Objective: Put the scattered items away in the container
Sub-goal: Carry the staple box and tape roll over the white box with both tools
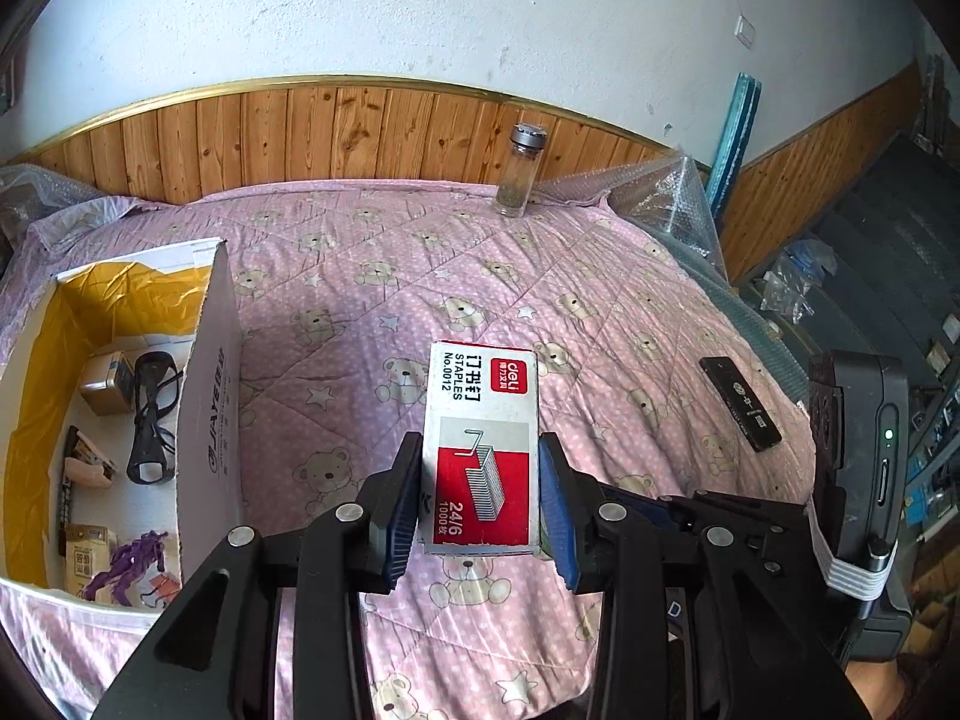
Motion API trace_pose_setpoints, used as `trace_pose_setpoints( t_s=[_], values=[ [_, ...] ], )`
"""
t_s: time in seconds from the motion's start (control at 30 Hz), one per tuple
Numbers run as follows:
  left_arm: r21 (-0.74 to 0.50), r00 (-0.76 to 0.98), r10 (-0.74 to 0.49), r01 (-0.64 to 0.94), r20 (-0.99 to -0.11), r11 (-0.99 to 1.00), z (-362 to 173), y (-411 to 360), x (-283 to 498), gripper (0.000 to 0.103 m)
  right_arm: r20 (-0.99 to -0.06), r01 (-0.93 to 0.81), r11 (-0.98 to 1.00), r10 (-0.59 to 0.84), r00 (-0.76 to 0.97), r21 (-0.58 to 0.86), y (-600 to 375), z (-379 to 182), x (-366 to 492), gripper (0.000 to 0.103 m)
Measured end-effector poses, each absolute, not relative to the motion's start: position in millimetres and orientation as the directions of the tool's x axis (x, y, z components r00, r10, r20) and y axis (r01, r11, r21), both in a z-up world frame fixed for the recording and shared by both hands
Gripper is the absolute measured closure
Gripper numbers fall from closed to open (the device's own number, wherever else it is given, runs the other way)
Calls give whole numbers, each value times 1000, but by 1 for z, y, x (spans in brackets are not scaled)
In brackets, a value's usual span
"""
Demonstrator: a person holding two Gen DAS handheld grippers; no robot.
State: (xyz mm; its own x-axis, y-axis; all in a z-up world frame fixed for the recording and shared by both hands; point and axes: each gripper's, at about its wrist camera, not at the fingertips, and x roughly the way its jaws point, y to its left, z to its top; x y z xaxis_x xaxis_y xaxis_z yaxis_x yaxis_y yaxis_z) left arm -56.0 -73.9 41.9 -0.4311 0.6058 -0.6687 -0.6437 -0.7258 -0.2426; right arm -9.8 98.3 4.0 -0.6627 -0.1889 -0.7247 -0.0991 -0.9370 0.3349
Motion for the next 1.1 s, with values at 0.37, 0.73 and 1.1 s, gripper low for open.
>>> trace_pose_setpoints(
  t_s=[0.37,0.73,1.1],
  values=[
    [-307,-442,626,-600,-642,-739,52,-133,-62,65,-715,16,-950,-245,-655,311,46,20,-27,87],
    [-352,-455,616,-540,-643,-765,49,-186,-78,65,-707,88,-954,-273,-652,287,13,36,-54,87],
    [-370,-480,594,-484,-645,-793,50,-225,-98,65,-684,174,-947,-315,-658,270,-20,56,-85,87]
  ],
)
